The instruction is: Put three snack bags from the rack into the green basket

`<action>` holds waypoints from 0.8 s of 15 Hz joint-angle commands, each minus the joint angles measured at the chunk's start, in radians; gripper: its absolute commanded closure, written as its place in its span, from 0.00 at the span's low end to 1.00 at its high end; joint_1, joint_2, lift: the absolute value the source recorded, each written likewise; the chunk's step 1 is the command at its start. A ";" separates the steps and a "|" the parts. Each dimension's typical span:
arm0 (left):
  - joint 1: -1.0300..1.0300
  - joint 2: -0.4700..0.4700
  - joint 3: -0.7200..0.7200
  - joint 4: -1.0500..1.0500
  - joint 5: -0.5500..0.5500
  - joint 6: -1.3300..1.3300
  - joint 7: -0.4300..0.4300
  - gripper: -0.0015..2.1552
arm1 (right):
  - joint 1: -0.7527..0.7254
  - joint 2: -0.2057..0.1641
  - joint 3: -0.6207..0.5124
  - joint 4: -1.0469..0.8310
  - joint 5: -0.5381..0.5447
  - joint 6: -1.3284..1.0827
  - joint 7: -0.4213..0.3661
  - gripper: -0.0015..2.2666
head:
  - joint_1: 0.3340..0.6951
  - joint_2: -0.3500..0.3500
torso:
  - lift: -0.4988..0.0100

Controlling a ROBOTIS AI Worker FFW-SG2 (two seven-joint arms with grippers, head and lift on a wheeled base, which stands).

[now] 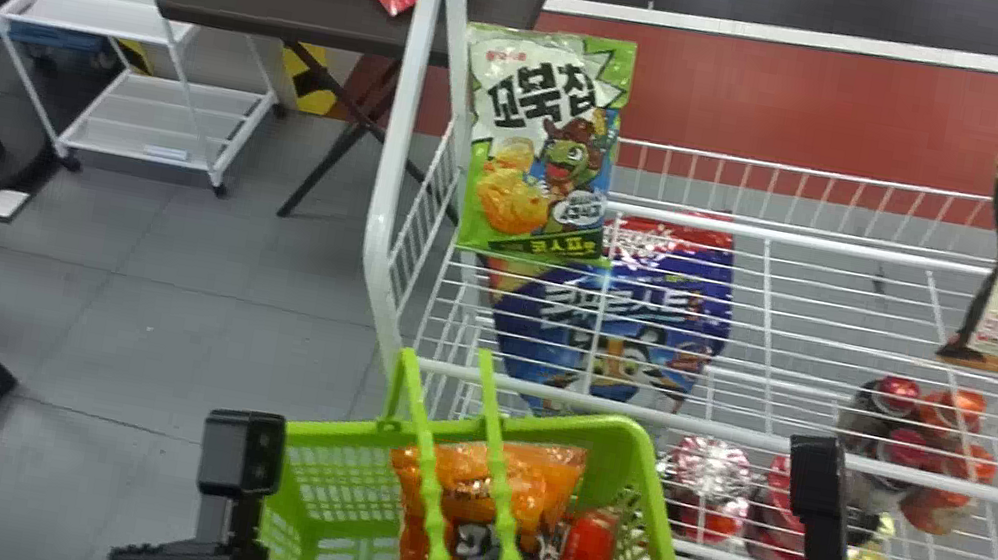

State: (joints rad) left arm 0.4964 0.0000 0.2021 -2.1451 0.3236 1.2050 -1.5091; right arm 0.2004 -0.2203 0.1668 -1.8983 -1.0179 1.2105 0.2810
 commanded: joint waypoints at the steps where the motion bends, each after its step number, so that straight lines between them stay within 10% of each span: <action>1: 0.002 -0.003 0.005 0.001 0.000 0.000 0.000 1.00 | 0.001 -0.002 0.007 0.002 0.021 -0.024 -0.003 0.01 | 1.00 0.80 | 0.98; 12: 0.001 -0.003 0.011 -0.001 0.000 0.000 0.000 1.00 | -0.023 -0.013 -0.345 -0.012 -0.146 0.087 0.023 0.02 | 1.00 0.62 | 0.98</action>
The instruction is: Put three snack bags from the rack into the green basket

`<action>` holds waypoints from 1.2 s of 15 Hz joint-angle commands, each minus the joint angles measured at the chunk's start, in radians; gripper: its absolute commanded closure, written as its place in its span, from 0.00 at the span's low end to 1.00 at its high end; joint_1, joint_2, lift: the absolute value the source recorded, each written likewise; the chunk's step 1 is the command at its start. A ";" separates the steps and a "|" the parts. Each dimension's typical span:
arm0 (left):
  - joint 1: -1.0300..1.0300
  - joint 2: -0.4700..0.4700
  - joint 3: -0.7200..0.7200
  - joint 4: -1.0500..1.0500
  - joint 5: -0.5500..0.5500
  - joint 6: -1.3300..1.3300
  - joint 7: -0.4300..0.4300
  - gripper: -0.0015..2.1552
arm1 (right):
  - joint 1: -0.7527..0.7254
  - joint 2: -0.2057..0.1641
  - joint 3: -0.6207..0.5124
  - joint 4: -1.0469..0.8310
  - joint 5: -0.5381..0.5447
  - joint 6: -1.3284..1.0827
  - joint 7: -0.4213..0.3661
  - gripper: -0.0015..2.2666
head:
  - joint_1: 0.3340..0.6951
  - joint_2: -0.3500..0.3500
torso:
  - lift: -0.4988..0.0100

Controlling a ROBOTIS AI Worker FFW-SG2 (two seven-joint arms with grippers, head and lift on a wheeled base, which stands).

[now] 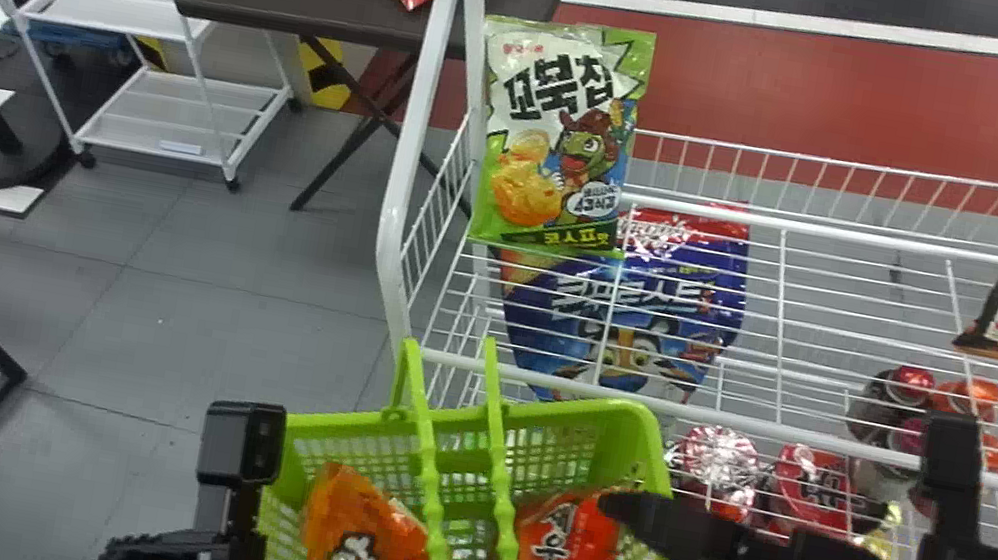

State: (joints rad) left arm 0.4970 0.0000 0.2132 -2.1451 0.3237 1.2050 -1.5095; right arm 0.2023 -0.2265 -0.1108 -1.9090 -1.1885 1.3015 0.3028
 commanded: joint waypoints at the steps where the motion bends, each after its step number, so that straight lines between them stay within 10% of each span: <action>1: 0.000 -0.003 -0.001 -0.001 0.000 0.003 0.000 1.00 | -0.044 -0.020 -0.095 -0.001 0.070 -0.035 0.004 0.02 | 1.00 0.57 | 0.98; 10: 0.020 -0.003 -0.003 -0.009 0.000 0.003 -0.006 1.00 | -0.150 -0.096 -0.144 0.038 0.526 -0.511 -0.119 0.02 | 1.00 0.05 | 0.98; 18: 0.029 -0.003 0.006 -0.007 0.002 0.000 -0.014 1.00 | -0.331 -0.126 -0.069 0.245 0.701 -0.593 -0.200 0.02 | 1.00 0.00 | 0.98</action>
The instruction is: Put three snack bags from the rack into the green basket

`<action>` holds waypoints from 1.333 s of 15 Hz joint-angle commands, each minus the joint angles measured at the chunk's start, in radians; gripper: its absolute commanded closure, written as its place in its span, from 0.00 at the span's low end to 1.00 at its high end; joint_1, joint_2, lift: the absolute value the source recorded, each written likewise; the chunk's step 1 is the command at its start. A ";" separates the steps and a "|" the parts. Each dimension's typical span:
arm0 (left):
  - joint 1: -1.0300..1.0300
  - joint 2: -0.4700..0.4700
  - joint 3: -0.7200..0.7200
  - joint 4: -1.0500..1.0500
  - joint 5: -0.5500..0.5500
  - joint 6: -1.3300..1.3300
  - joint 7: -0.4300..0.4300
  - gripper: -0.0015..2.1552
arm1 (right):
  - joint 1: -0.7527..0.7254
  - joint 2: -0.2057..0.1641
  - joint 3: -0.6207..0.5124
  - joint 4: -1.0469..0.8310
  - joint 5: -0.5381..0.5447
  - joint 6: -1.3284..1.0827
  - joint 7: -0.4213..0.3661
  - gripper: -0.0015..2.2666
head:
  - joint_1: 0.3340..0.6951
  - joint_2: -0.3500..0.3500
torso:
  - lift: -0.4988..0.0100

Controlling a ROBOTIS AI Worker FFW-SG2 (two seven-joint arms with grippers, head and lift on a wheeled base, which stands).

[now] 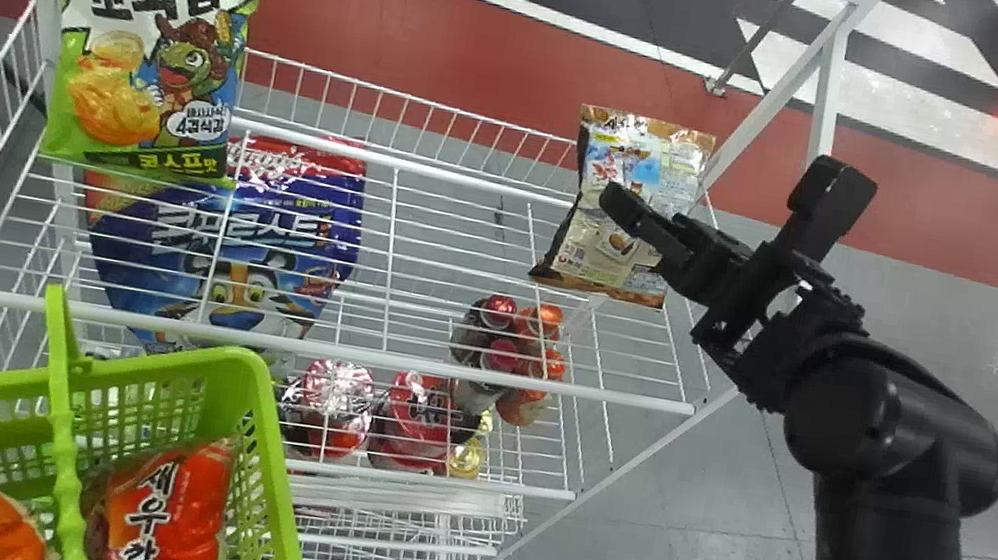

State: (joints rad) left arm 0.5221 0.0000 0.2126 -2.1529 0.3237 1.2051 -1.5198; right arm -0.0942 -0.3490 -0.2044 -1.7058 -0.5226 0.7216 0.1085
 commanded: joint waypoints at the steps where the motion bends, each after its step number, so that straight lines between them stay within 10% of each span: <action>1: 0.006 -0.003 0.011 -0.001 0.008 0.000 -0.005 1.00 | -0.061 -0.007 0.049 0.075 0.059 -0.017 -0.015 0.03 | 1.00 0.00 | 0.98; 6: 0.009 -0.003 0.022 -0.001 0.011 0.000 -0.010 1.00 | -0.136 -0.013 0.123 0.189 0.121 -0.044 -0.053 0.19 | 1.00 0.00 | 0.98; 7: 0.010 -0.003 0.022 -0.004 0.011 0.000 -0.010 1.00 | -0.139 -0.018 0.128 0.196 0.127 -0.044 -0.053 0.33 | 1.00 0.00 | 0.98; 9: 0.012 -0.003 0.027 -0.005 0.011 0.000 -0.011 1.00 | -0.136 -0.019 0.131 0.192 0.118 -0.032 -0.053 0.95 | 1.00 0.00 | 0.98; 20: 0.016 -0.003 0.033 -0.007 0.021 0.000 -0.011 1.00 | 0.071 -0.011 -0.038 -0.170 -0.145 0.121 -0.004 0.99 | 1.00 0.00 | 0.98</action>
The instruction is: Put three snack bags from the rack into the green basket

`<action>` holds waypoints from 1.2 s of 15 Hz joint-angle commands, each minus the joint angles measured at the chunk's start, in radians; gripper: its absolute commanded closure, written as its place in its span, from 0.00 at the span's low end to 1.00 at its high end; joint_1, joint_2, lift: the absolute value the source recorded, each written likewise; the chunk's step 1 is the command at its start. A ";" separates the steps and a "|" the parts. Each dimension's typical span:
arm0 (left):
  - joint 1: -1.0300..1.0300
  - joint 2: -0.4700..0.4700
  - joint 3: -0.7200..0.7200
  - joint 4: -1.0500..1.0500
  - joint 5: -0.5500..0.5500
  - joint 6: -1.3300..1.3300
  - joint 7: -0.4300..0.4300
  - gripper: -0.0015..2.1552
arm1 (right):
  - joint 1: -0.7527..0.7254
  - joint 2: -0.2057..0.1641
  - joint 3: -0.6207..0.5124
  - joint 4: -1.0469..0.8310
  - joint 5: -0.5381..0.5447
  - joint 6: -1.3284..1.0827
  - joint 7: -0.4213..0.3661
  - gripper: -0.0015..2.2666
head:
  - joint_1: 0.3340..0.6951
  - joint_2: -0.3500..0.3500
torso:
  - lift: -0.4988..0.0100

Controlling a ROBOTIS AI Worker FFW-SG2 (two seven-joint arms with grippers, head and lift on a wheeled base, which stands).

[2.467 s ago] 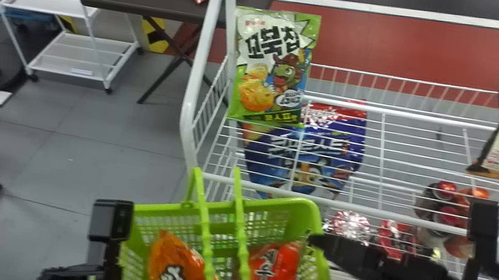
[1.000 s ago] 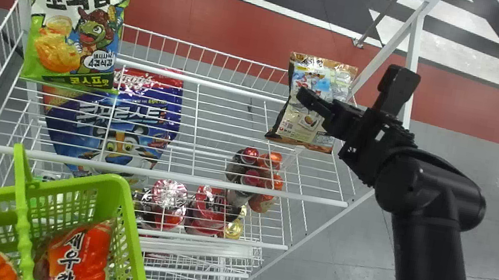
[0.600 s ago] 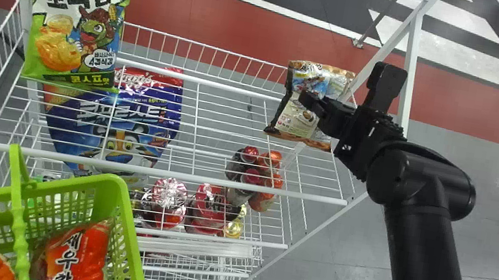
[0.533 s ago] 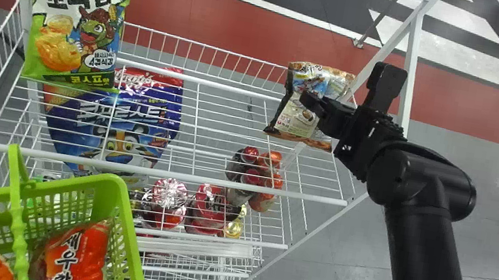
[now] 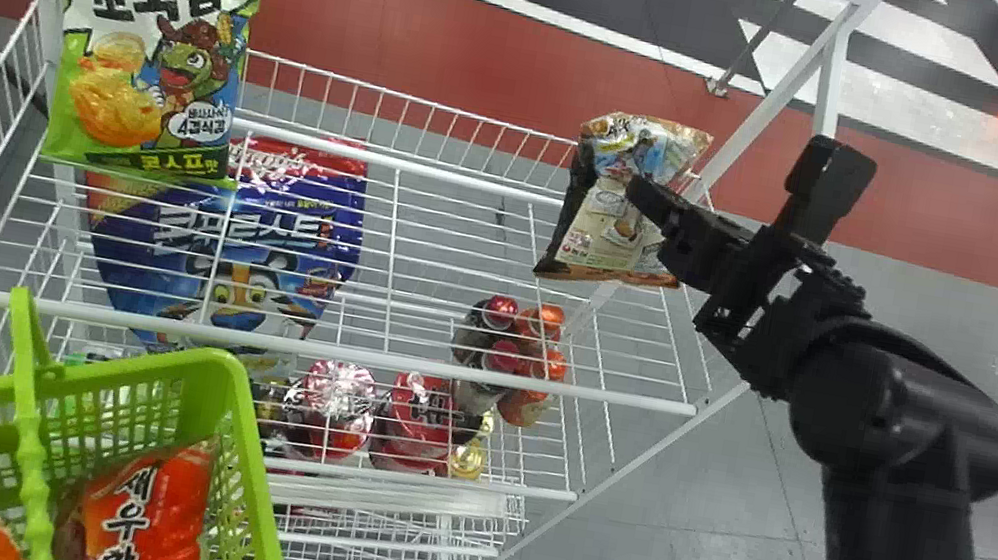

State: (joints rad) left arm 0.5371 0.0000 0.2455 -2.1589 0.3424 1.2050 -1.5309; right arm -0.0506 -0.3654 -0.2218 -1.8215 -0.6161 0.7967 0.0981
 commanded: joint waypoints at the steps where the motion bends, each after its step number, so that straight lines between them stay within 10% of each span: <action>1: 0.001 -0.003 0.001 -0.001 0.003 0.000 0.000 1.00 | 0.054 0.010 -0.031 -0.110 -0.083 0.086 0.017 0.99 | 1.00 0.00 | 0.98; 12: -0.014 -0.003 -0.009 -0.001 0.000 0.003 0.031 1.00 | 0.121 0.039 -0.047 -0.334 -0.516 0.669 0.095 0.99 | 1.00 0.26 | 0.98; 18: -0.019 -0.003 -0.054 -0.010 -0.019 0.012 0.052 1.00 | 0.132 0.091 0.056 -0.341 -0.580 0.746 0.094 0.99 | 1.00 0.40 | 0.98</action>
State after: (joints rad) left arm 0.5193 0.0000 0.2003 -2.1655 0.3265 1.2128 -1.4799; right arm 0.0757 -0.2905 -0.1976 -2.1682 -1.1959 1.5409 0.1916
